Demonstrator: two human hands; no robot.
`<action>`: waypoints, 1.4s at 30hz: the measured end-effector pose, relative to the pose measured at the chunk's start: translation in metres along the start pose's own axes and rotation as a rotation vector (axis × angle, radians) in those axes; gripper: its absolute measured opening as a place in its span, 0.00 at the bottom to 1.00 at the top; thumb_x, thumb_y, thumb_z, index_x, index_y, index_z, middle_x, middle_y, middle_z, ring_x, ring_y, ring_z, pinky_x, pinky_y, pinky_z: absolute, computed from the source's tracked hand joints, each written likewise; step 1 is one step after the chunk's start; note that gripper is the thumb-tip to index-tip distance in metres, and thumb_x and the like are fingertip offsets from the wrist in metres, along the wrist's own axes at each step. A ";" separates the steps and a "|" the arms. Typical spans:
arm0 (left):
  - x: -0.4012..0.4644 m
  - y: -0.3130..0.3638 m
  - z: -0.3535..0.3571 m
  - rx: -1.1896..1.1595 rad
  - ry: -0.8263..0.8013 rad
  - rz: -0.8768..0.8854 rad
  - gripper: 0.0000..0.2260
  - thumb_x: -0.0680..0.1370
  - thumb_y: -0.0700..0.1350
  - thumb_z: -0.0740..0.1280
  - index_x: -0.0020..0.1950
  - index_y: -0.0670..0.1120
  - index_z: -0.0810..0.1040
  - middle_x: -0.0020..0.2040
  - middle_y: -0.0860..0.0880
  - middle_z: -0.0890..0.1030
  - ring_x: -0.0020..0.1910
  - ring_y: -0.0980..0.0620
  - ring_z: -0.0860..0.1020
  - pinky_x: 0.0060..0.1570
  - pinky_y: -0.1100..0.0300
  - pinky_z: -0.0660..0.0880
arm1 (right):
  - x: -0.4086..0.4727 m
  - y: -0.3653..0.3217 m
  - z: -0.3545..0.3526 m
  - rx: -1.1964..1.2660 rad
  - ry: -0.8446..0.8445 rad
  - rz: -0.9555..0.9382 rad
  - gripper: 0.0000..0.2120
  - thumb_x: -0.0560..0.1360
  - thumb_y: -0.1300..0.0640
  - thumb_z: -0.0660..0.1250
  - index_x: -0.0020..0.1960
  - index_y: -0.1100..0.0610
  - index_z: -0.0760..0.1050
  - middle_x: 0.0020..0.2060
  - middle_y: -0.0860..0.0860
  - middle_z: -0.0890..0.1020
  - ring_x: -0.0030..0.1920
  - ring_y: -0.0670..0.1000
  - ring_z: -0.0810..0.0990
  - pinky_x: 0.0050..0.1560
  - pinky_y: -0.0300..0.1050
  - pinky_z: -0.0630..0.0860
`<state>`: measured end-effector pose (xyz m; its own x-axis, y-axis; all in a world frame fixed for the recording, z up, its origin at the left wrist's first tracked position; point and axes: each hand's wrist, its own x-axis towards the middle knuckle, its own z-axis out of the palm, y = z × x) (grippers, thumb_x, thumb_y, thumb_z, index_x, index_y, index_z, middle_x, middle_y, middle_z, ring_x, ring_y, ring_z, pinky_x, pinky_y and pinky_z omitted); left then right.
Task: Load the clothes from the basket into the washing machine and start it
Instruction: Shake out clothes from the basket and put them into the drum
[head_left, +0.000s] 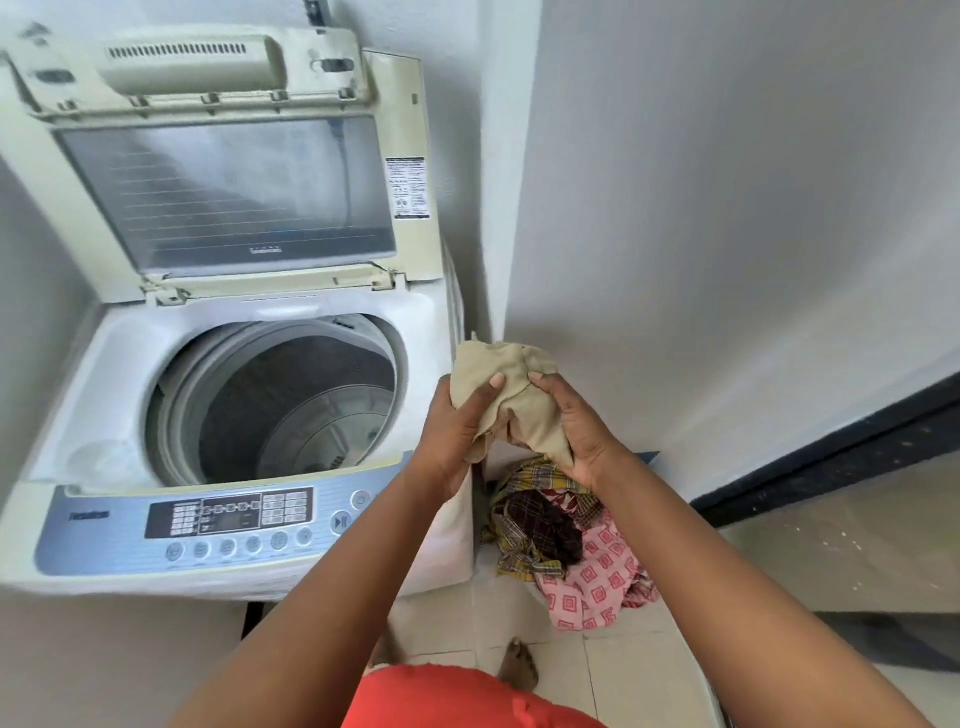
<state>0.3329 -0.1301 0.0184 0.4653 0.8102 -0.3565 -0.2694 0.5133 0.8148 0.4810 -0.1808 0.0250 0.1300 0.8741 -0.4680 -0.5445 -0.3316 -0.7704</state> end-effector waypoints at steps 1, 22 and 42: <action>0.002 0.006 -0.010 -0.011 0.040 0.003 0.27 0.73 0.48 0.76 0.68 0.42 0.72 0.56 0.43 0.82 0.49 0.49 0.83 0.42 0.58 0.81 | 0.008 0.002 0.012 -0.024 0.005 0.002 0.22 0.77 0.49 0.67 0.66 0.60 0.76 0.59 0.63 0.81 0.56 0.59 0.82 0.59 0.56 0.77; 0.059 0.071 -0.288 0.302 0.421 -0.350 0.31 0.65 0.58 0.77 0.63 0.45 0.76 0.55 0.42 0.84 0.50 0.44 0.84 0.46 0.47 0.81 | 0.176 0.132 0.207 -0.610 0.057 0.387 0.16 0.79 0.50 0.62 0.63 0.56 0.75 0.57 0.54 0.81 0.56 0.54 0.80 0.55 0.50 0.77; 0.065 0.075 -0.331 0.472 0.449 -0.533 0.07 0.79 0.49 0.65 0.50 0.46 0.78 0.45 0.47 0.76 0.43 0.50 0.74 0.42 0.56 0.71 | 0.194 0.177 0.248 -0.764 -0.007 0.537 0.09 0.77 0.61 0.62 0.57 0.56 0.73 0.42 0.52 0.77 0.39 0.51 0.77 0.41 0.44 0.75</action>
<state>0.0640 0.0546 -0.0953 0.0239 0.5801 -0.8142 0.3187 0.7675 0.5562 0.2041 0.0181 -0.0945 0.0122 0.5370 -0.8435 0.1629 -0.8333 -0.5282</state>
